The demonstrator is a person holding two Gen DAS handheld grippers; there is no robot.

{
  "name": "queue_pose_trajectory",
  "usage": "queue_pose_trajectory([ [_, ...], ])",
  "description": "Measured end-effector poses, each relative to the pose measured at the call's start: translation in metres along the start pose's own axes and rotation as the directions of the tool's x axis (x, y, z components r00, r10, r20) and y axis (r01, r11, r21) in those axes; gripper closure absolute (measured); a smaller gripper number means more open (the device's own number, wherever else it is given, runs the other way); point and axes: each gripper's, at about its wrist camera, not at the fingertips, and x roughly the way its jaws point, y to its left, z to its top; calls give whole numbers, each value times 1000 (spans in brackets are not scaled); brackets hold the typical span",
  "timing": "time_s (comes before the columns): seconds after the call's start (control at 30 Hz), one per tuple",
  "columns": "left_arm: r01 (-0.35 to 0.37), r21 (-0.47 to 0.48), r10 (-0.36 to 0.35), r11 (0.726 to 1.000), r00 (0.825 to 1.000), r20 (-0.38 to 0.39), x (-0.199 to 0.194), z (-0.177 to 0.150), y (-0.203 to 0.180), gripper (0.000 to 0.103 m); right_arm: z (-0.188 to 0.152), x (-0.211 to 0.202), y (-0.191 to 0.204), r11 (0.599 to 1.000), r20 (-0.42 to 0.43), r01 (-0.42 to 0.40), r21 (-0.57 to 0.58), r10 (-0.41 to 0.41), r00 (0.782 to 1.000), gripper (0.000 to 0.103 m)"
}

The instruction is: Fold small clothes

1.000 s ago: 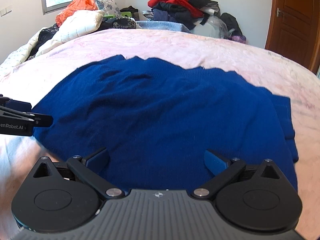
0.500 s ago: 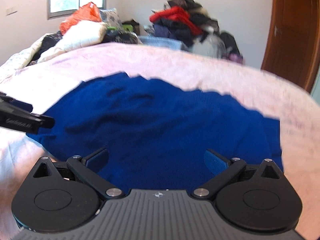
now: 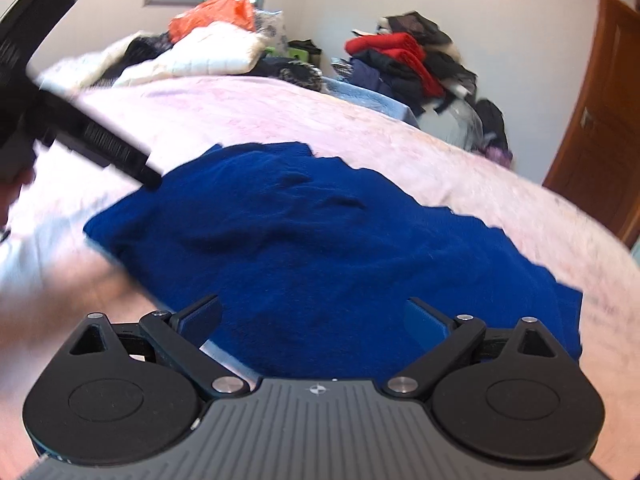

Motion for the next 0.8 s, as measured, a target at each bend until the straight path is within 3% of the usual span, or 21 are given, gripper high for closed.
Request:
queue_pose_trajectory([
  [0.17,135,-77,-139,988,989,-53,3,-6,15,30,2,1,19,997,-4,-48,-60,47,999,8],
  [0.37,152,-37,-155,988,985,-71,1,-19,10,33,1,0,34,988,1,-111,-108,112,994,9],
  [0.4,152,-30,-154,988,986,-68,0,-20,9,40,1,-2,30,989,12,-121,-80,123,992,9],
  [0.47,153,-16,-154,988,986,-61,-1,-21,7,44,0,-6,6,993,37,-114,24,113,993,8],
  [0.53,152,-4,-152,988,986,-64,1,-20,5,54,-4,-8,-31,988,49,-52,145,45,998,8],
  [0.57,145,-5,-145,989,987,-74,3,-20,4,66,-9,-10,-53,978,48,-9,210,-1,999,8],
  [0.67,140,-18,-141,990,986,-95,7,-20,4,85,-31,-15,-118,918,0,96,384,-104,995,14],
  [0.8,127,-12,-127,992,988,-91,7,-20,3,91,-69,-26,-178,833,-59,141,536,-129,990,36],
])
